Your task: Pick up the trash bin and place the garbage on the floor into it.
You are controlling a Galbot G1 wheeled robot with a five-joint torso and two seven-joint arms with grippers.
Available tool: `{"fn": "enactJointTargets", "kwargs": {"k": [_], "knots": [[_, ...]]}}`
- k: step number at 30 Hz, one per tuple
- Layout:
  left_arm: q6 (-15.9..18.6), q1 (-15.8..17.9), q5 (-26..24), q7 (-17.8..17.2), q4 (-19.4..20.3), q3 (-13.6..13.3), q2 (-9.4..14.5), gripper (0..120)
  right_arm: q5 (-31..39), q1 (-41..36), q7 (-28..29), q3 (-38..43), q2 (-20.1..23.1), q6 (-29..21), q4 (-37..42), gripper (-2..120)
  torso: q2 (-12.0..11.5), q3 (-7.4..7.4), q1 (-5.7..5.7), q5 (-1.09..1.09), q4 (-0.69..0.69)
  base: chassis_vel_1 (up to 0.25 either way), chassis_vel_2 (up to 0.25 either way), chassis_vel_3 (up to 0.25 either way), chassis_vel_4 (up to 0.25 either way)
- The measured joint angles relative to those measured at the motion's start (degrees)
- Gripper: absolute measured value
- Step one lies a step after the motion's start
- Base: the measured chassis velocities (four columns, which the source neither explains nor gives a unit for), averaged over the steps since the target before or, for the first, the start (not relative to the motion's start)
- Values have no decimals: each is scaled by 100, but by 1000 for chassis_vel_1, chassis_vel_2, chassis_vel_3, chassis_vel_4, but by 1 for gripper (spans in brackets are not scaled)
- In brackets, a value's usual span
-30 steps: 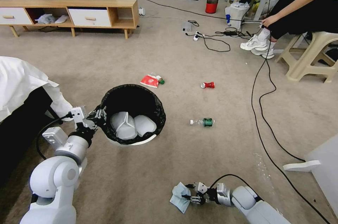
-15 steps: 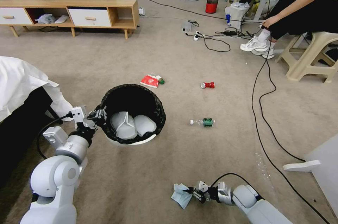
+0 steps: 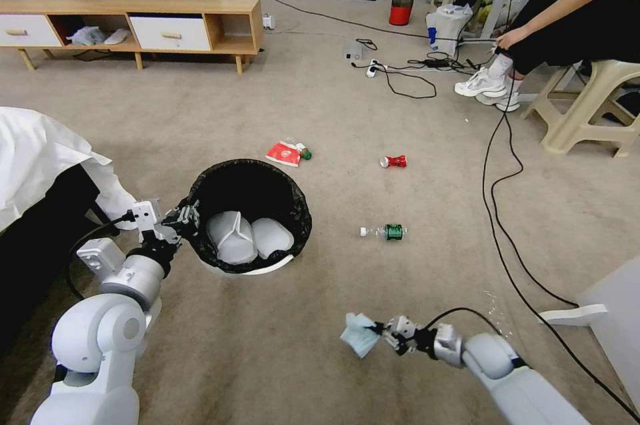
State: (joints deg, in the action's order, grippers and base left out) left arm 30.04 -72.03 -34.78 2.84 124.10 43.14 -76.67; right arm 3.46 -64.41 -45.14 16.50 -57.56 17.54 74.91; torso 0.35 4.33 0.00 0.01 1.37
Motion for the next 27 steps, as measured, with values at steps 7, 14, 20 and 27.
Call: {"fn": "enactJointTargets", "kwargs": {"k": [7,14,20,27], "knots": [[42,-23,-114,-49,71,24,114,7,369,-677,42,1058,405,-20,795,0,0,0,0,-1,2,0,0,0,0],[47,-36,-196,-97,12,23,219,7,625,-1135,50,2131,617,-3,1412,0,0,0,0,0,1,0,0,0,0],[86,-77,-345,-157,-15,32,327,7,1013,-1374,53,2754,791,-112,2087,0,0,0,-1,-1,0,0,0,0,0],[124,-207,-441,-189,65,28,458,7,2201,-1438,527,3133,1121,-549,3541,0,0,1,0,0,0,0,0,0,0]]}}
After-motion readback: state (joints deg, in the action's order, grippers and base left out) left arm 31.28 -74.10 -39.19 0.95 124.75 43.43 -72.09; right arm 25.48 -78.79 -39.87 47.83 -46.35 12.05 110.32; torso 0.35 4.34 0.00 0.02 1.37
